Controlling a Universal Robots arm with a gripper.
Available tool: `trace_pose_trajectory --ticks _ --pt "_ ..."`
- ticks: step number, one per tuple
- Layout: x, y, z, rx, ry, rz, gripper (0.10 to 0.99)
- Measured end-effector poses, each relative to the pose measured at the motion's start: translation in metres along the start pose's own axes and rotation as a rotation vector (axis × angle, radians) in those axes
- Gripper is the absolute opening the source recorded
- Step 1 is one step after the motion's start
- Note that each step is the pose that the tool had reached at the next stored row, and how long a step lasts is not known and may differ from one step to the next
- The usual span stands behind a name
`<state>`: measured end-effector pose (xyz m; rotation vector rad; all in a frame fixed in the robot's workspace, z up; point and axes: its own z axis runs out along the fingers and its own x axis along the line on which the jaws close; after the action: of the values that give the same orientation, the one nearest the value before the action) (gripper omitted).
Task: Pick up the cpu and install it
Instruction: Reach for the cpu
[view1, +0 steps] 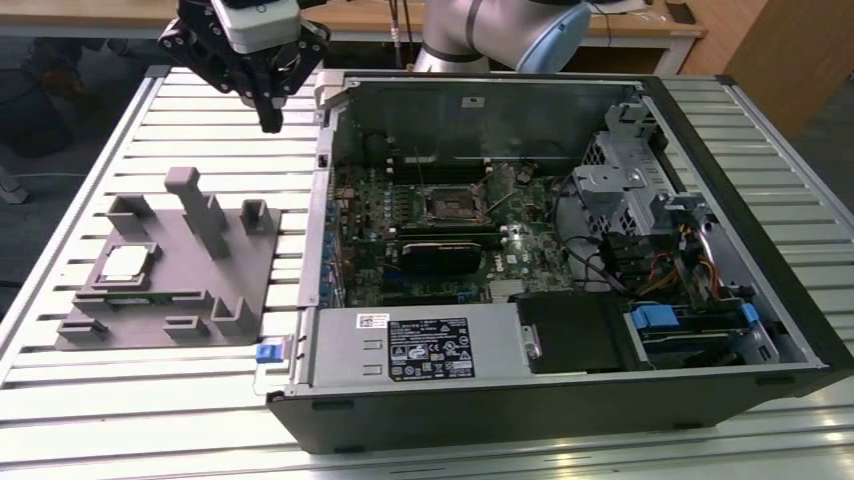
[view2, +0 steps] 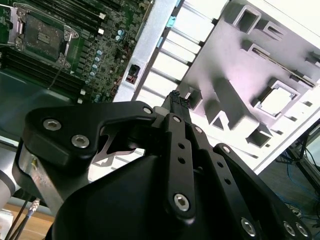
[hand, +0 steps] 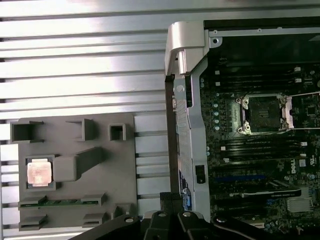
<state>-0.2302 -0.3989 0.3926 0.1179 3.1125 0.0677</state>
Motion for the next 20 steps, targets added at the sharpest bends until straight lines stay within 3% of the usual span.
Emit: trace_pose_trajectory --ticks 20 --pt "0.0114 -0.0009 -0.0001 0.0 -0.0001 0.0 0.106"
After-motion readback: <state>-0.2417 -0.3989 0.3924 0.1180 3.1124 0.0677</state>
